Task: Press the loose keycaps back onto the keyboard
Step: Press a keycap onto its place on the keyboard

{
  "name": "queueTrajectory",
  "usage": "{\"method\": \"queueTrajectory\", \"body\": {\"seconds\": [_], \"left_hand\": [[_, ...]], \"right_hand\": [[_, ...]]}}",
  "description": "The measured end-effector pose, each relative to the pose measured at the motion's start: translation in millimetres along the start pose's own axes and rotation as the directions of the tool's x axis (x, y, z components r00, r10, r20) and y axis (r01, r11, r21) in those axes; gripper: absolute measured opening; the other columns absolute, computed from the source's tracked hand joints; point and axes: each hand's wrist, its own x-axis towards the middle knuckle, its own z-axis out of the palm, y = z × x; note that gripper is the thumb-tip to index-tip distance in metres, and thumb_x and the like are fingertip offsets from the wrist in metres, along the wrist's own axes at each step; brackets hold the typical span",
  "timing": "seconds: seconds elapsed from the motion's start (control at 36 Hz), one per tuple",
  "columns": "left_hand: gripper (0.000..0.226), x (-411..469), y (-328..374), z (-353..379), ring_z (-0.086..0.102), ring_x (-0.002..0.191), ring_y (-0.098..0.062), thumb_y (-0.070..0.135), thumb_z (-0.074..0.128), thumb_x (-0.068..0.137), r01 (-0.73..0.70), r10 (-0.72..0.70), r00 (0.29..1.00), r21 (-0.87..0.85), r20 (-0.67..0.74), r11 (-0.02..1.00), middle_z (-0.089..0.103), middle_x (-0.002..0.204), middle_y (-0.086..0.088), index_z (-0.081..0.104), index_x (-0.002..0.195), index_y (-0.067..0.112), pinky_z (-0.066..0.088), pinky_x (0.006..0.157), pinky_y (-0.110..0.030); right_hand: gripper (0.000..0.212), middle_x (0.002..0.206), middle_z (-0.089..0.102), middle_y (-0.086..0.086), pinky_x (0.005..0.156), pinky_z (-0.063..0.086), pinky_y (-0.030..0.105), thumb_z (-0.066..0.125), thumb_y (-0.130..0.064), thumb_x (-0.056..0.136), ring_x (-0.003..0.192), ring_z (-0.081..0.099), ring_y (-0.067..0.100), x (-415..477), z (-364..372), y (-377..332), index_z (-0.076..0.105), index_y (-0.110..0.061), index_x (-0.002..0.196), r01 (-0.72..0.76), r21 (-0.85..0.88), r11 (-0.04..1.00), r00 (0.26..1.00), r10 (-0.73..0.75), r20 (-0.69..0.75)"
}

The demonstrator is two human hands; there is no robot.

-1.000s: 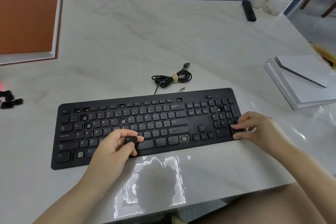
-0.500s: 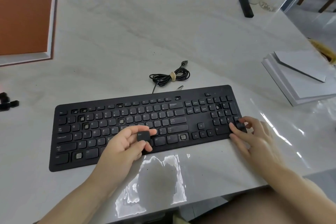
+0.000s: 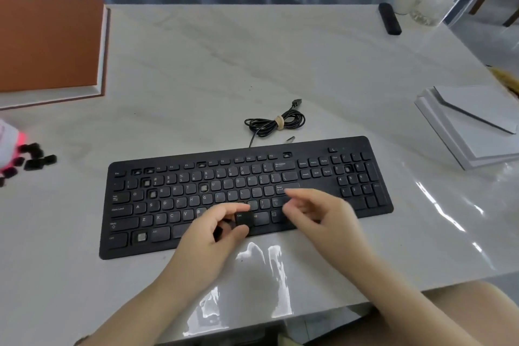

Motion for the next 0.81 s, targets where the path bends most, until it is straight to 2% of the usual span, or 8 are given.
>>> {"method": "queueTrajectory", "body": {"seconds": [0.08, 0.17, 0.25, 0.33, 0.5, 0.61, 0.69, 0.81], "left_hand": [[0.03, -2.7, -1.0, 0.0, 0.045, 0.057, 0.003, 0.007, 0.066, 0.085, -0.046, 0.046, 0.999, 0.021, 0.006, 0.999, 0.052, 0.064, 0.011, 0.062, 0.095, 0.035, 0.037, 0.058, -0.008], [0.027, -5.8, -0.3, 0.2, 0.046, 0.06, 0.003, 0.006, 0.068, 0.083, -0.096, 0.095, 0.995, 0.038, 0.017, 0.995, 0.056, 0.065, 0.028, 0.061, 0.092, 0.03, 0.036, 0.06, -0.007], [0.026, -6.2, -2.7, -0.3, 0.045, 0.062, 0.001, 0.007, 0.072, 0.08, -0.12, 0.12, 0.993, 0.047, 0.008, 0.992, 0.056, 0.069, 0.021, 0.063, 0.091, 0.029, 0.036, 0.063, -0.007], [0.032, -5.7, -8.5, 0.2, 0.046, 0.065, -0.002, 0.006, 0.074, 0.077, -0.158, 0.159, 0.987, 0.057, -0.014, 0.986, 0.057, 0.076, 0.009, 0.062, 0.089, 0.033, 0.037, 0.066, -0.009], [0.028, -3.9, -16.1, -1.4, 0.048, 0.072, -0.003, 0.006, 0.066, 0.085, -0.166, 0.177, 0.98, 0.12, -0.088, 0.979, 0.059, 0.084, 0.017, 0.061, 0.09, 0.033, 0.038, 0.069, -0.007], [0.021, -3.0, -25.1, -5.6, 0.049, 0.078, 0.003, 0.007, 0.064, 0.086, -0.254, 0.312, 0.944, 0.367, -0.108, 0.895, 0.051, 0.085, 0.017, 0.065, 0.101, 0.023, 0.037, 0.07, -0.005], [0.027, 3.0, -36.7, -7.1, 0.053, 0.075, -0.008, 0.013, 0.069, 0.084, -0.265, 0.384, 0.919, 0.578, -0.091, 0.772, 0.051, 0.086, 0.007, 0.067, 0.11, 0.008, 0.042, 0.068, -0.017], [0.047, 8.3, -48.3, -7.1, 0.053, 0.067, -0.021, 0.013, 0.082, 0.07, -0.271, 0.457, 0.885, 0.692, -0.095, 0.669, 0.051, 0.081, -0.005, 0.067, 0.113, 0.003, 0.048, 0.056, -0.032]], "right_hand": [[0.031, 0.069, 0.068, -0.016, 0.07, 0.051, 0.014, 0.072, -0.01, 0.078, 0.07, 0.064, 0.001, 1.7, 24.0, -10.4, 0.062, -0.038, 0.088, -0.148, 0.151, 0.977, 0.979, 0.124, 0.16], [0.029, 0.065, 0.069, -0.01, 0.065, 0.053, 0.018, 0.069, 0.0, 0.079, 0.062, 0.065, 0.005, 3.1, 33.8, -15.4, 0.065, -0.028, 0.087, -0.262, 0.306, 0.915, 0.951, 0.19, 0.245], [0.029, 0.065, 0.067, -0.005, 0.065, 0.057, 0.023, 0.066, 0.008, 0.078, 0.059, 0.064, 0.008, 1.9, 36.4, -16.0, 0.067, -0.02, 0.086, -0.306, 0.353, 0.884, 0.937, 0.215, 0.275], [0.026, 0.064, 0.066, -0.003, 0.06, 0.055, 0.02, 0.064, 0.01, 0.079, 0.057, 0.064, 0.007, -0.7, 33.2, -15.1, 0.067, -0.015, 0.084, -0.318, 0.348, 0.882, 0.933, 0.226, 0.281], [0.023, 0.056, 0.067, -0.006, 0.06, 0.044, 0.006, 0.07, 0.001, 0.077, 0.053, 0.061, 0.0, -0.5, 12.4, -5.3, 0.069, -0.022, 0.079, -0.271, 0.219, 0.937, 0.961, 0.25, 0.122], [0.028, 0.06, 0.056, -0.006, 0.057, 0.037, 0.002, 0.076, -0.001, 0.07, 0.049, 0.049, -0.006, 2.4, -4.9, 6.2, 0.069, -0.025, 0.083, -0.212, 0.098, 0.972, 0.977, 0.209, 0.036], [0.035, 0.072, 0.058, -0.005, 0.062, 0.041, 0.004, 0.076, 0.0, 0.071, 0.058, 0.054, -0.004, 5.0, -14.6, 16.5, 0.066, -0.032, 0.08, -0.142, -0.048, 0.989, 0.99, 0.141, -0.016], [0.032, 0.08, 0.064, -0.005, 0.069, 0.044, 0.005, 0.076, 0.0, 0.071, 0.075, 0.058, 0.001, 8.9, -20.4, 27.9, 0.069, -0.028, 0.087, -0.063, -0.169, 0.984, 0.997, 0.057, -0.042]]}}
